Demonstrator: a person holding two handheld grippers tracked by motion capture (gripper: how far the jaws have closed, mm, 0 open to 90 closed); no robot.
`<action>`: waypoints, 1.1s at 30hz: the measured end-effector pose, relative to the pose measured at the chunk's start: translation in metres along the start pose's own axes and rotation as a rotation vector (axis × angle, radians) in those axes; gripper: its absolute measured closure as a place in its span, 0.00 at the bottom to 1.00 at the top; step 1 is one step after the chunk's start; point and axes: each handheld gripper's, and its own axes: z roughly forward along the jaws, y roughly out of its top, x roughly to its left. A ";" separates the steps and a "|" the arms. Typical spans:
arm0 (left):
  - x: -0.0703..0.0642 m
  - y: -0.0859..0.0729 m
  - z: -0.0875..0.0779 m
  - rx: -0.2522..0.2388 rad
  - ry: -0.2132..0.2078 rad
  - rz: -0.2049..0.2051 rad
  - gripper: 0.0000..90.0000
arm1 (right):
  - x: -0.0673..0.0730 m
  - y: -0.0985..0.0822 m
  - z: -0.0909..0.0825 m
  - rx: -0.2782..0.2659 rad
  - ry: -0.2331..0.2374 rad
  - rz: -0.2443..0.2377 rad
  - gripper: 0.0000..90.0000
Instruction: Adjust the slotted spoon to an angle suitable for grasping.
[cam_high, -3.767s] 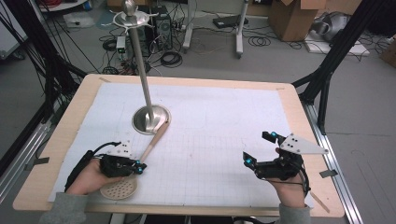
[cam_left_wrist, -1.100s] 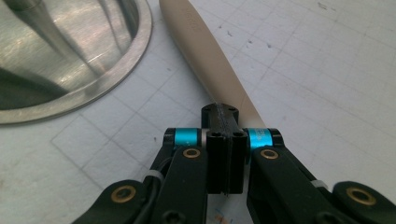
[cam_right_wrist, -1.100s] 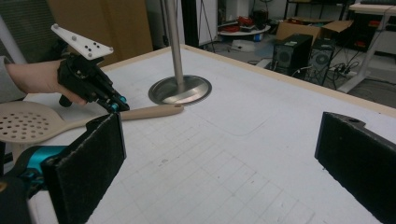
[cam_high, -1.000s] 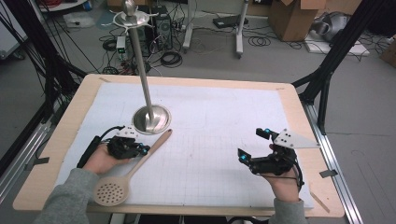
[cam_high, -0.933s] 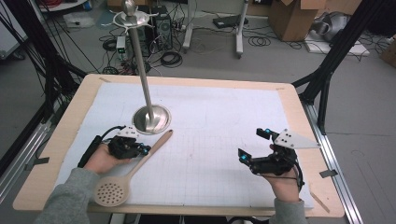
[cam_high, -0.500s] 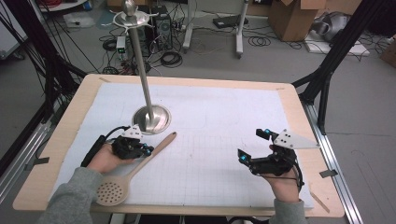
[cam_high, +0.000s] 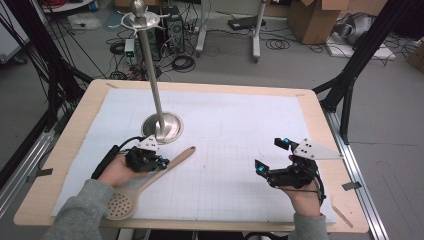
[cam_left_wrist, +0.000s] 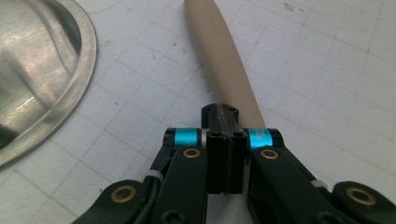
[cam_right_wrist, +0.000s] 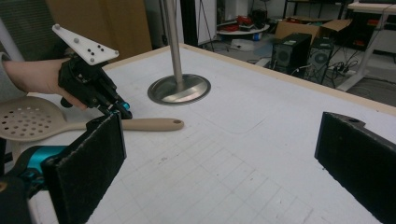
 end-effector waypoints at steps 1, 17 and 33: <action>-0.001 0.001 0.001 0.000 0.004 -0.003 0.99 | 0.000 0.000 0.000 0.000 0.000 0.000 0.01; -0.011 0.006 0.006 0.005 -0.020 0.017 0.99 | 0.001 0.001 0.002 0.005 0.004 -0.002 0.01; -0.016 0.009 0.009 0.006 -0.045 0.041 0.99 | 0.001 0.000 0.001 0.009 0.004 0.005 0.01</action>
